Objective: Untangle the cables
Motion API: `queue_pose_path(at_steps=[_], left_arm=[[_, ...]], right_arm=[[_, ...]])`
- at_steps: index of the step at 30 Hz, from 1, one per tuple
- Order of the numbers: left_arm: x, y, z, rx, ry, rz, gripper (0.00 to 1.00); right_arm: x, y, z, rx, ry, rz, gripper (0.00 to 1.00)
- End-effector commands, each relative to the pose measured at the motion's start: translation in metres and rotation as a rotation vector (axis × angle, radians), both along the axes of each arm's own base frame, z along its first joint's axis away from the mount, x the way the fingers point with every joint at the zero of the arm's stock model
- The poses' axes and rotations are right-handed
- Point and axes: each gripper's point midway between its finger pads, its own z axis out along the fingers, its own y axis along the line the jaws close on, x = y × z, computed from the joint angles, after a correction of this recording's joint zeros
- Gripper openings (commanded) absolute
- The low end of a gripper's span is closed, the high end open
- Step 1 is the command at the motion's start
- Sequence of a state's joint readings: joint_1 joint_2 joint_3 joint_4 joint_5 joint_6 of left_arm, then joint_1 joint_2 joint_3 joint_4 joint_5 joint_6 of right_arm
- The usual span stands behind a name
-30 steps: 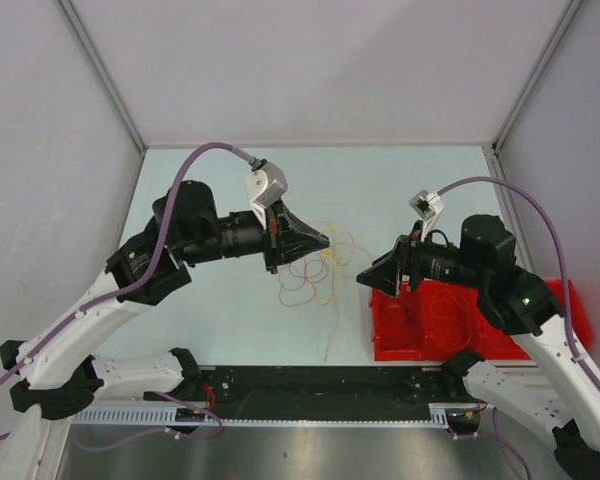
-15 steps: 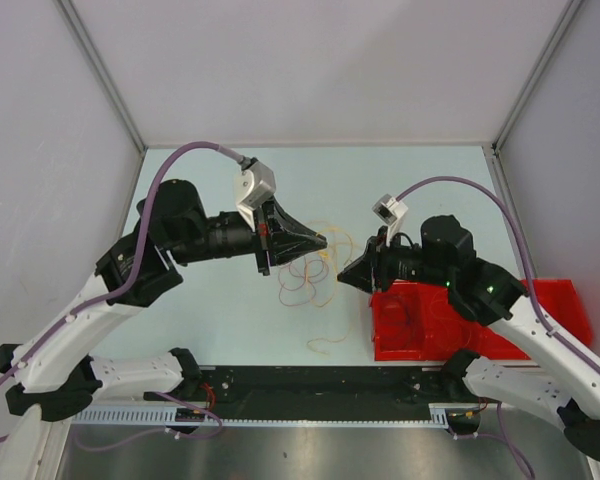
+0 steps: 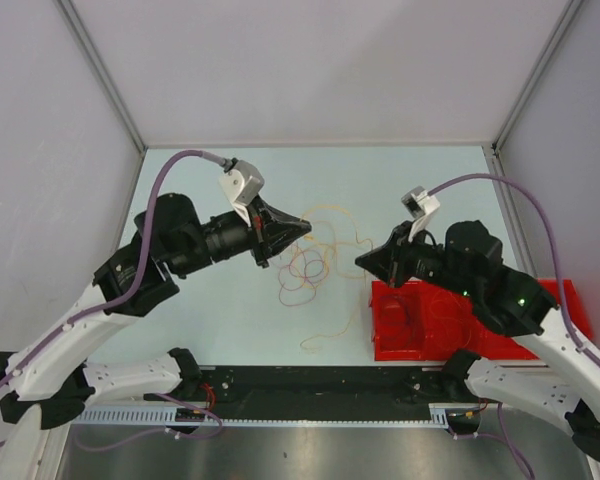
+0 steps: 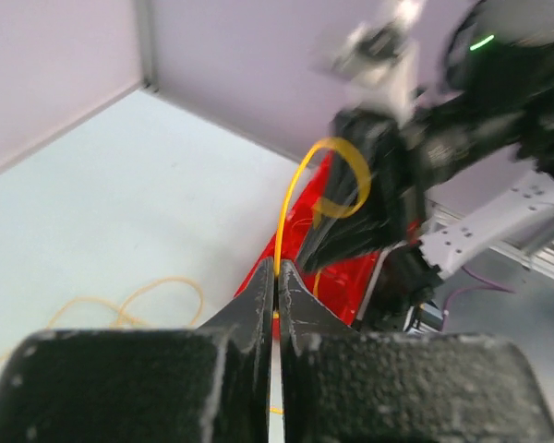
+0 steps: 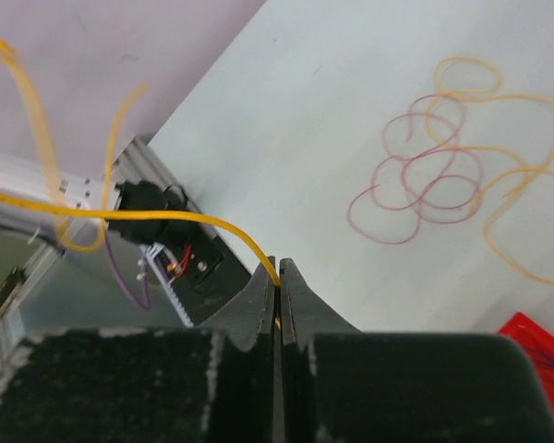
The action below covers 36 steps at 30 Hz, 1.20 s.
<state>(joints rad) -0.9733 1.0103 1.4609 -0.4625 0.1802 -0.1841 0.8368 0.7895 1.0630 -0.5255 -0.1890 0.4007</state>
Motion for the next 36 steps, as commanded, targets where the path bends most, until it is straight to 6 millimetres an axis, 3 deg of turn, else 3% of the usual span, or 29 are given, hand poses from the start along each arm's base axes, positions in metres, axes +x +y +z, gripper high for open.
queue_pose_path(at_steps=[1, 3, 4, 5, 7, 8, 10, 14, 18, 28, 36], left_arm=[[0.033, 0.008, -0.039, 0.014, 0.090, 0.207, 0.11], [0.041, 0.002, -0.074, 0.077, 0.157, 0.238, 0.25], [0.043, -0.001, -0.086, 0.105, 0.183, 0.246, 0.36], [0.047, -0.007, -0.115, 0.183, 0.232, 0.250, 0.49], [0.050, -0.013, -0.144, 0.251, 0.306, 0.265, 0.67], [0.052, -0.016, -0.172, 0.332, 0.355, 0.276, 0.75], [0.053, -0.013, -0.201, 0.426, 0.409, 0.323, 0.80], [0.046, -0.007, -0.238, 0.529, 0.451, 0.361, 0.99], [0.040, 0.010, -0.250, 0.542, 0.475, 0.409, 1.00], [0.018, 0.087, -0.255, 0.485, 0.477, 0.570, 1.00], [0.006, 0.119, -0.268, 0.390, 0.498, 0.635, 1.00]], right_arm=[[0.018, -0.035, 0.072, 0.062, -0.091, -0.218, 0.00], [0.028, -0.045, 0.075, 0.011, -0.087, -0.288, 0.00], [0.029, -0.050, 0.084, 0.008, -0.098, -0.310, 0.00], [0.032, -0.053, 0.102, 0.022, -0.117, -0.331, 0.00], [0.035, -0.065, 0.112, -0.002, -0.129, -0.387, 0.00], [0.035, -0.070, 0.130, 0.019, -0.150, -0.404, 0.00], [0.040, -0.083, 0.135, -0.010, -0.152, -0.470, 0.00], [0.049, -0.109, 0.148, -0.050, -0.152, -0.614, 0.00], [0.055, -0.136, 0.143, -0.103, -0.132, -0.761, 0.00], [0.055, -0.199, 0.134, -0.165, -0.118, -1.060, 0.00], [0.044, -0.256, 0.132, -0.274, -0.132, -1.301, 0.00]])
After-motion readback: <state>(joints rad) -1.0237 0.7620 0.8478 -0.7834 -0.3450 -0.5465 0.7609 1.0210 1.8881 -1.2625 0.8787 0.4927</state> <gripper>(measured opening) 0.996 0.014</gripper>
